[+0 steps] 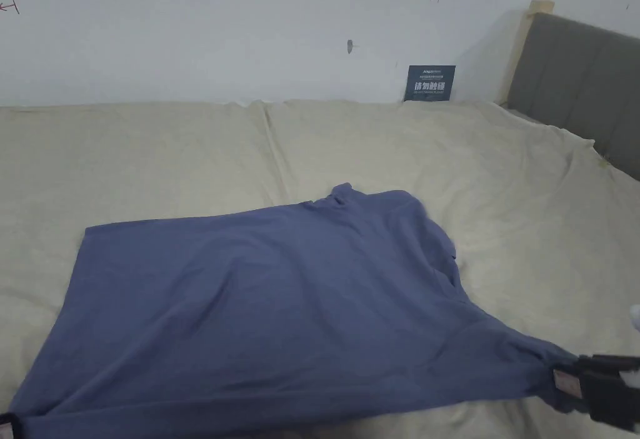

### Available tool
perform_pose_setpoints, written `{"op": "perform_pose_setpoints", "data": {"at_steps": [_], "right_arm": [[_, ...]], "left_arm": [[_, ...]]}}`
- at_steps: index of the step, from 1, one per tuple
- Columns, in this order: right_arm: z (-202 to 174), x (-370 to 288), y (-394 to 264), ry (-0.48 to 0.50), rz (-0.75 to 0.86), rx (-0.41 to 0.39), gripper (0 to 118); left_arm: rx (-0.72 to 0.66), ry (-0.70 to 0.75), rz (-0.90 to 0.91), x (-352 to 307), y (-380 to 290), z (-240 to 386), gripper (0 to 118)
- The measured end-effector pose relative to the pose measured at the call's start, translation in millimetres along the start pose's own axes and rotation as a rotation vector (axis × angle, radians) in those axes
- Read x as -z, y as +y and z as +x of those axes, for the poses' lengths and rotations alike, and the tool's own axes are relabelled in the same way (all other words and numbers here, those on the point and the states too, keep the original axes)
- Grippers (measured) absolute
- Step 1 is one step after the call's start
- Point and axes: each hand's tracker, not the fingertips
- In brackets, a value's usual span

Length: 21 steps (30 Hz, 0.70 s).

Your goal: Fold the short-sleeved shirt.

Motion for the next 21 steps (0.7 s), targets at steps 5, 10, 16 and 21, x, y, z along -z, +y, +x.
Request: {"op": "perform_pose_setpoints", "data": {"at_steps": [5,10,16,21], "right_arm": [[-0.3,48.1,72.0,0.003,-0.067,-0.007,4],[-2.4,127.1,138.8,-0.056,-0.187,-0.041,4],[-3.2,210.3,173.4,-0.083,-0.335,0.031,4],[-1.8,215.9,158.5,-0.098,-0.179,0.146,75]], "left_arm": [[-0.017,0.009,-0.031,36.9,41.9,7.2,6],[-0.112,0.044,-0.087,103.1,89.7,-12.5,6],[-0.136,0.13,-0.221,171.9,114.5,-12.6,6],[-0.164,0.108,-0.178,177.4,115.9,-19.7,78]]}}
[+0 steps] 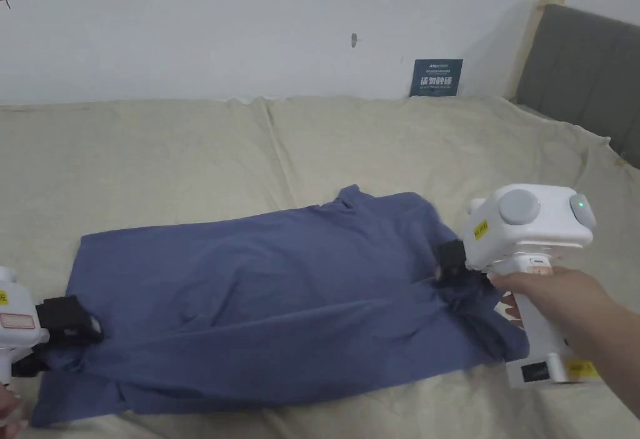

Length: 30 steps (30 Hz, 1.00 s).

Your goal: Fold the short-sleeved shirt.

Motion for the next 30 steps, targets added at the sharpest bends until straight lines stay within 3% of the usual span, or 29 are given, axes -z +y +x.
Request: {"op": "perform_pose_setpoints", "data": {"at_steps": [1,2,3,8,11,12,13,14,15,17,20,22,26,27,28,29,30], "right_arm": [[3.8,-3.2,-4.4,0.023,0.054,0.035,100],[9.9,-11.6,-11.8,0.065,0.124,0.058,108],[19.7,-7.1,-9.5,0.082,0.159,0.08,108],[20.0,-59.9,-46.6,0.138,0.257,0.033,108],[12.8,-92.8,-83.1,0.237,0.329,0.012,106],[9.4,-102.0,-95.2,0.252,0.351,-0.009,94],[6.6,-109.5,-105.4,0.265,0.38,-0.028,69],[3.1,-117.8,-116.3,0.266,0.414,-0.047,24],[-11.8,-131.3,-125.9,0.248,0.433,-0.099,0],[-21.1,-132.8,-142.7,0.172,0.471,-0.101,0],[-17.8,-128.9,-147.4,0.273,0.42,-0.082,0],[-22.5,-126.9,-150.8,0.26,0.418,-0.081,0],[-21.2,-127.4,-144.3,0.259,0.414,-0.097,0],[-19.7,-131.2,-141.4,0.27,0.41,-0.097,0],[-20.2,-131.5,-141.8,0.281,0.406,-0.097,0],[-21.1,-131.0,-143.0,0.29,0.401,-0.1,0],[-22.2,-130.3,-144.4,0.295,0.397,-0.106,0]], "left_arm": [[0.022,-0.015,0.025,-3.3,-1.5,-0.2,107],[0.046,-0.023,0.051,-8.6,-4.0,-0.7,118],[0.046,-0.061,0.154,-16.4,-3.3,-1.5,117],[0.175,-0.004,0.184,-61.2,-28.1,-4.3,117],[0.204,-0.008,0.231,-97.5,-60.2,-6.8,115],[0.214,-0.007,0.245,-108.4,-69.7,-12.3,105],[0.224,-0.007,0.268,-117.6,-80.6,-13.7,84],[0.248,-0.004,0.296,-127.4,-91.7,-14.4,46],[0.271,0.0,0.316,-134.4,-101.0,-13.5,0],[0.339,0.049,0.363,-132.4,-99.5,-27.7,0],[0.362,0.052,0.306,-136.0,-108.5,-19.0,0],[0.408,0.113,0.283,-126.2,-100.9,-15.1,0],[0.37,0.096,0.095,-80.4,-81.0,-8.8,0],[0.372,0.114,0.084,-67.7,-80.1,-7.1,1],[0.392,0.134,0.061,-59.0,-72.5,-5.5,13],[0.407,0.156,0.056,-48.7,-69.2,-4.0,37],[0.411,0.194,0.038,-39.0,-69.0,-2.2,87]]}}
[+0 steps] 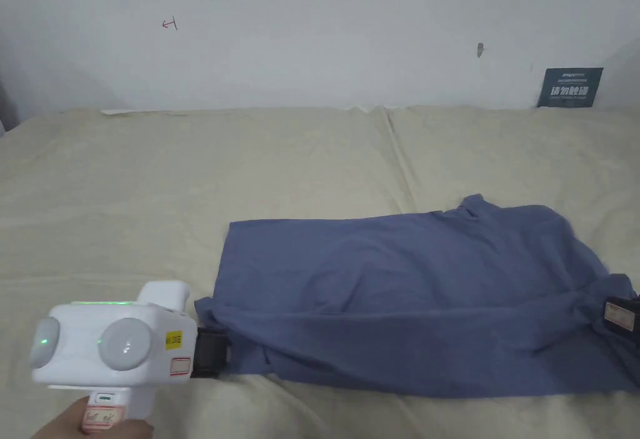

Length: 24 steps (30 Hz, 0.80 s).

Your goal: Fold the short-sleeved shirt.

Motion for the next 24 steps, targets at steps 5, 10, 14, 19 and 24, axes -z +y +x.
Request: {"op": "perform_pose_setpoints", "data": {"at_steps": [5,10,14,19,24], "right_arm": [[-1.5,1.5,-0.8,0.002,-0.028,-0.059,0],[-2.5,8.0,-1.0,0.003,-0.04,-0.06,0],[4.1,17.1,-2.3,0.008,-0.045,-0.025,0],[8.7,16.4,-1.1,0.0,-0.037,-0.023,0],[37.4,8.8,22.4,-0.078,-0.006,-0.015,0]], "left_arm": [[-0.087,0.006,-0.098,36.6,8.7,0.6,116],[-0.001,0.061,-0.155,55.1,19.8,0.9,118],[0.047,0.056,-0.149,40.9,24.4,13.0,86],[0.101,0.023,-0.082,26.6,28.5,26.7,4],[0.034,-0.008,-0.097,30.3,33.5,13.0,4]]}}
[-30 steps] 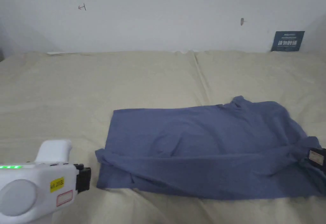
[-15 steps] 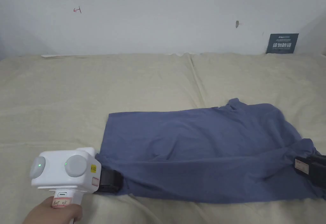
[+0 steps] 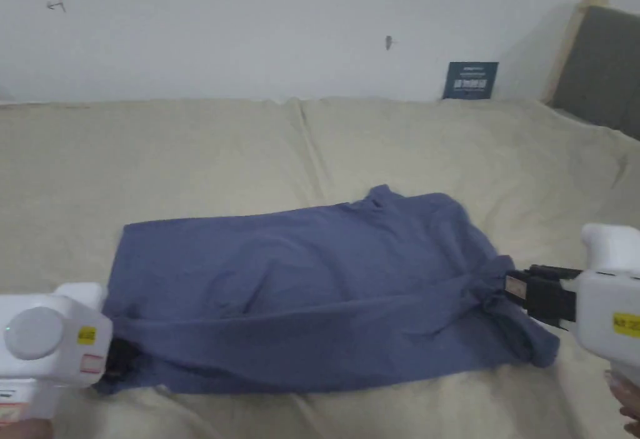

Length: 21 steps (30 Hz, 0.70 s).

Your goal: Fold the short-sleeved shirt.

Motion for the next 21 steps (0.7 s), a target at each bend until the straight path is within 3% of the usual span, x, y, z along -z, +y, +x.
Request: {"op": "perform_pose_setpoints", "data": {"at_steps": [2,3,5,6,10,14,15,16,17,21], "right_arm": [[26.5,9.1,14.2,-0.012,-0.084,0.04,0],[38.2,15.5,19.2,-0.004,-0.129,0.062,17],[63.7,37.7,25.2,-0.064,-0.275,0.093,85],[73.2,47.3,22.8,-0.09,-0.315,0.111,106],[99.2,80.5,15.8,-0.066,-0.434,0.257,106],[96.2,102.2,5.9,-0.066,-0.506,0.272,105],[93.5,106.3,4.0,-0.094,-0.51,0.243,93],[92.3,109.1,2.7,-0.127,-0.502,0.215,64],[87.3,105.9,1.8,-0.145,-0.493,0.2,0],[96.7,120.6,3.6,-0.139,-0.498,0.186,3]], "left_arm": [[-0.008,-0.004,0.011,-5.9,-1.5,-2.5,4],[-0.004,-0.005,0.007,-8.3,-2.1,-2.0,4],[0.015,0.003,0.02,-13.3,-0.4,-0.1,4],[0.023,0.004,0.023,-19.2,-2.8,6.1,4],[0.018,-0.003,0.041,-28.2,-0.8,7.6,4],[-0.002,-0.012,0.025,-23.1,-2.3,4.5,4],[-0.008,-0.014,0.019,-19.1,-3.2,2.0,4],[-0.011,-0.01,0.015,-17.0,-4.5,1.2,4],[-0.014,-0.009,0.012,-15.5,-5.4,0.6,4],[-0.029,-0.011,-0.001,-10.3,-2.6,-8.2,4]]}}
